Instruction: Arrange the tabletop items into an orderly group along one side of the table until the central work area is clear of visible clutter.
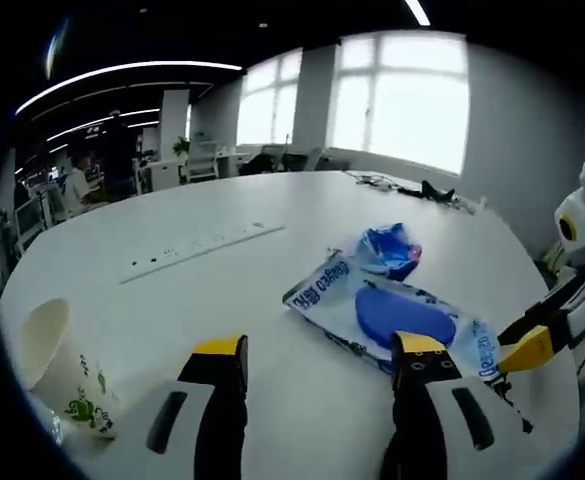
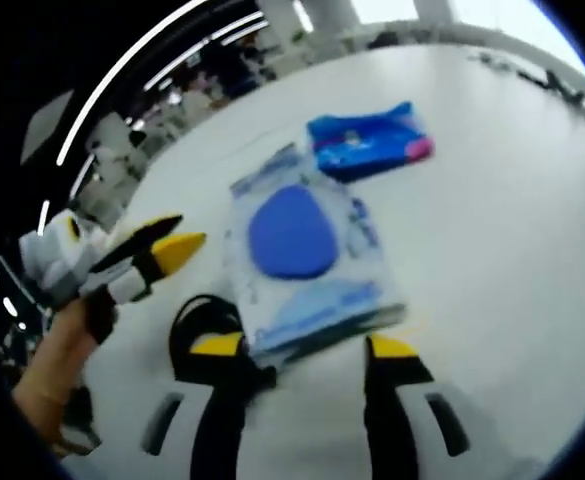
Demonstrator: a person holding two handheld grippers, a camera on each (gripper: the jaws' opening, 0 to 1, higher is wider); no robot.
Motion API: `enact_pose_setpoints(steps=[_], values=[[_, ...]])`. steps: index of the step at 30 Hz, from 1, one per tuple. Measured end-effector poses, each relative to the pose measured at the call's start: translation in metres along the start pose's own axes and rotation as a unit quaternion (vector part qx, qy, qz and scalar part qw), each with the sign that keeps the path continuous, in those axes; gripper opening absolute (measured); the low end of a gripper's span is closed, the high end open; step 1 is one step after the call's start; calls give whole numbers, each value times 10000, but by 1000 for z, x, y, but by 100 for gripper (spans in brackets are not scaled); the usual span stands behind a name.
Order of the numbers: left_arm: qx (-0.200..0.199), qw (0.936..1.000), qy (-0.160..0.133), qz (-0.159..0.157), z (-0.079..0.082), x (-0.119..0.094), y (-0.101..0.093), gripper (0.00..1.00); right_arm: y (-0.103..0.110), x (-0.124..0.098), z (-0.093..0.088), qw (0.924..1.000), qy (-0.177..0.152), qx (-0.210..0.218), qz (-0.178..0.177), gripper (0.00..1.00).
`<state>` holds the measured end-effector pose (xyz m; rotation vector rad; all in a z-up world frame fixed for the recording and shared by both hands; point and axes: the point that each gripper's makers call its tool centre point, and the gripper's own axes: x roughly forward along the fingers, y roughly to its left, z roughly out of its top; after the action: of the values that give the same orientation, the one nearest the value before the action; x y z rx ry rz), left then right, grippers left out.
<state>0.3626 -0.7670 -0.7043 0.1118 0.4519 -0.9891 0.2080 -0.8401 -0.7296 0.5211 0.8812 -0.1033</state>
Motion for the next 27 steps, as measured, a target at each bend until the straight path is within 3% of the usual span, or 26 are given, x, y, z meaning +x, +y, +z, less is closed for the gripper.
enact_pose_setpoints(steps=[6,16,27], values=[[-219,9997,-79,63,2,13,9,53,5,4,-4,9996,46,282,58,35],[-247,9993,-297,0,13,33,11,49,1,4,-5,9995,65,300,86,30],[-65,9998,-48,-171,9,55,7,40,-4,4,-5,9987,70,497,131,23]])
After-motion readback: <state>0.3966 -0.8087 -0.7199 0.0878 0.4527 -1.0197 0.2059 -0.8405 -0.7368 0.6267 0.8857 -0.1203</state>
